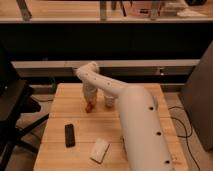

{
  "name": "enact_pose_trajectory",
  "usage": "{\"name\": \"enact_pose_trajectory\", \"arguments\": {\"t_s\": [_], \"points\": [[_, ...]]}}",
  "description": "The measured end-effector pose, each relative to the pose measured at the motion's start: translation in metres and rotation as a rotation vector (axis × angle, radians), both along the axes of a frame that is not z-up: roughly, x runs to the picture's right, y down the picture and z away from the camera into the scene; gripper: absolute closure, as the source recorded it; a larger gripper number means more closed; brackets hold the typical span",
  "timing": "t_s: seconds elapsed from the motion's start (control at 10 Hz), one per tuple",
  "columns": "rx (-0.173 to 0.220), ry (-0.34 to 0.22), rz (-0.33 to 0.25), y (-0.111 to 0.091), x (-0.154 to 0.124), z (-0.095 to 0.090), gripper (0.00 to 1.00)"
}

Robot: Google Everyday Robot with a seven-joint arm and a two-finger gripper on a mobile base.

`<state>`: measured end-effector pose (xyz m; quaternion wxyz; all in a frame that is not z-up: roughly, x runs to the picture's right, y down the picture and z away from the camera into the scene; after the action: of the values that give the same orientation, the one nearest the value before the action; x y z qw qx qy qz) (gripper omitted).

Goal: Drag the pepper across the table

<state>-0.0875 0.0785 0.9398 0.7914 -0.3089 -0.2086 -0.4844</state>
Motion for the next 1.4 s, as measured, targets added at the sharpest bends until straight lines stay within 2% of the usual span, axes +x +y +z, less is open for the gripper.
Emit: {"name": "enact_pose_trajectory", "arguments": {"t_s": [0.4,0.7,0.9,1.1,1.4], "points": [[0.003,0.004,0.002,0.007,0.002,-0.006,0.98],[0.0,0.011,0.007,0.013,0.016,-0.012,0.98],[-0.003,0.008,0.014,0.018,0.017,-0.016,0.98],[-0.002,0.024,0.021,0.02,0.032,-0.018,0.98],[-0.006,0.025,0.025,0.023,0.03,-0.019,0.98]]}}
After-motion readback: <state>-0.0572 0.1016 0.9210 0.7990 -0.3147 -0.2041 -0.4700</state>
